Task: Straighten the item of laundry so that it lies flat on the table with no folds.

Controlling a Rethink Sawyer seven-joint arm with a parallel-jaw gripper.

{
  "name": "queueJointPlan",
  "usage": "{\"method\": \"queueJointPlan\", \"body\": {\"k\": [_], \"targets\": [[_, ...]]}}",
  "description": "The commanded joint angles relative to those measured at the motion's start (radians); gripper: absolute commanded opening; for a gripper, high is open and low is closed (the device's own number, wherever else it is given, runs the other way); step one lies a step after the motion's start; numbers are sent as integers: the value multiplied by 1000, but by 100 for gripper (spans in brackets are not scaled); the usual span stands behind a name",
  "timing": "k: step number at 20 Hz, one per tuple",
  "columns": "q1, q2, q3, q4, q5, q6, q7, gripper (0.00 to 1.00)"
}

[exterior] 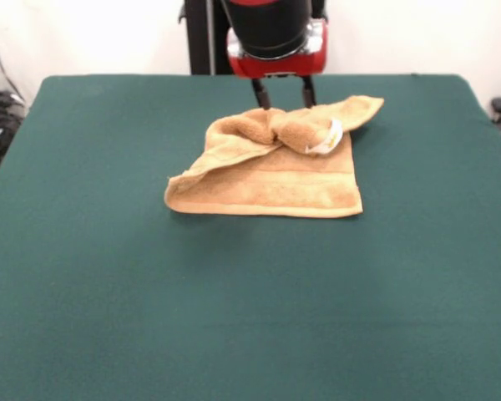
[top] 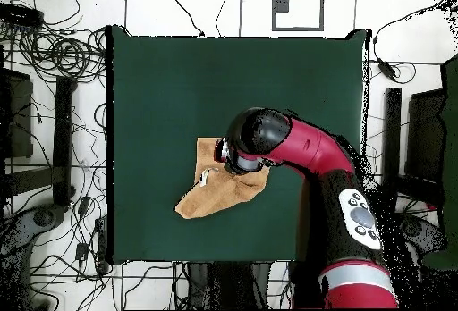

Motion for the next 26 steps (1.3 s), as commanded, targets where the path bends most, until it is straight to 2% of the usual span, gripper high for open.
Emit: {"method": "queueJointPlan", "body": {"k": [1,5,12,22,26], "targets": [[45,97,23,85,63,78,268,100],[44,98,26,94,68,59,251,100],[-2,205,61,48,56,-53,163,100],[-35,257,88,73,61,-121,135,100],[-29,282,77,51,65,-35,157,100]]}}
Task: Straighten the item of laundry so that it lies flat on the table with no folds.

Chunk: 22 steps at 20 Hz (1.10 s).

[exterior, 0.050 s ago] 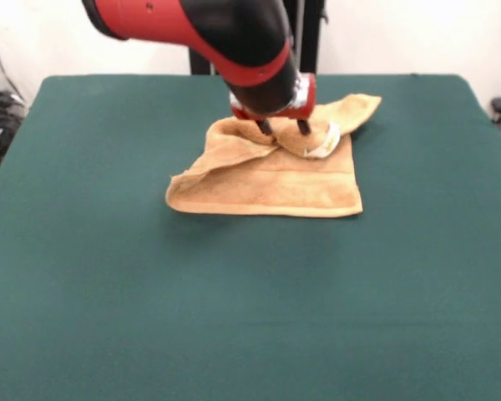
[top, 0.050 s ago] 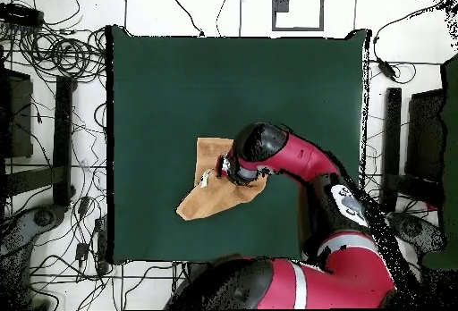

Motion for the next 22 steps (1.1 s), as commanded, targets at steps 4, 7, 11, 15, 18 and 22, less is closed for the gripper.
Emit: {"method": "queueJointPlan", "body": {"k": [4,7,11,15,18,22], "targets": [[19,112,62,18,27,42,151,100],[26,109,51,-1,8,82,143,100],[33,102,42,-18,-8,161,139,100],[33,75,44,22,-2,201,142,100],[34,51,42,40,-3,236,144,100],[56,38,1,25,-49,233,146,100]]}}
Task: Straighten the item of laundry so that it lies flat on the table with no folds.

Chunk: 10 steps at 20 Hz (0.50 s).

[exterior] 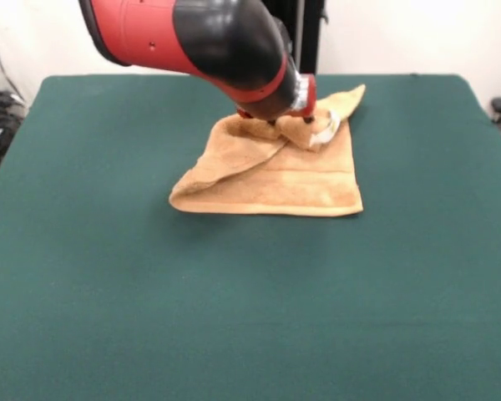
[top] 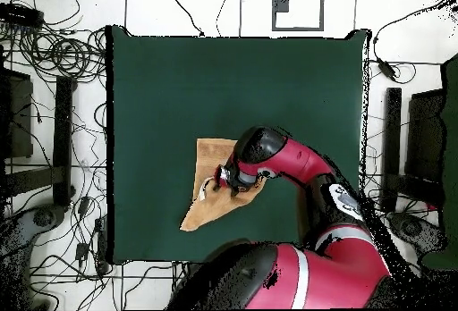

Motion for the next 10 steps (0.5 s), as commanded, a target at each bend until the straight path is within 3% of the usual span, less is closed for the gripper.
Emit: {"method": "queueJointPlan", "body": {"k": [1,4,10], "targets": [[64,-14,-8,37,-60,108,144,100],[77,-16,-58,-12,-133,80,122,100],[116,-101,-123,-64,-257,-10,85,100]]}}
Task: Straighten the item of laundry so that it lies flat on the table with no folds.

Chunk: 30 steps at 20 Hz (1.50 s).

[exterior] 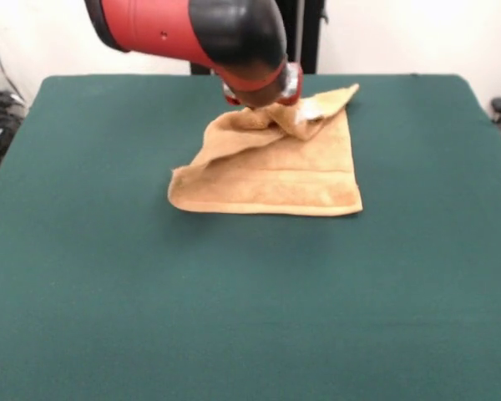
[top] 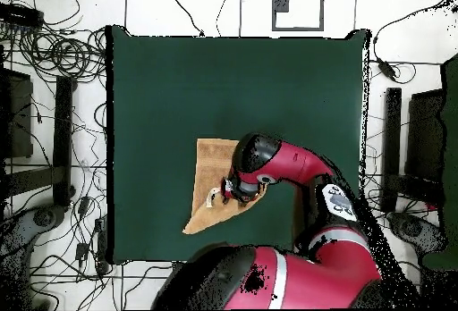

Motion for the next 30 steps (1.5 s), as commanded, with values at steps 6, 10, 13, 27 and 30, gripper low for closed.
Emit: {"method": "queueJointPlan", "body": {"k": [6,10,13,27,30], "targets": [[83,-175,-48,-19,-244,-292,93,100],[80,-221,-31,5,-286,-361,84,100],[65,-206,-9,-9,-296,-374,65,100],[-125,-221,281,155,-167,-610,18,100],[-160,-204,332,165,-127,-554,11,100]]}}
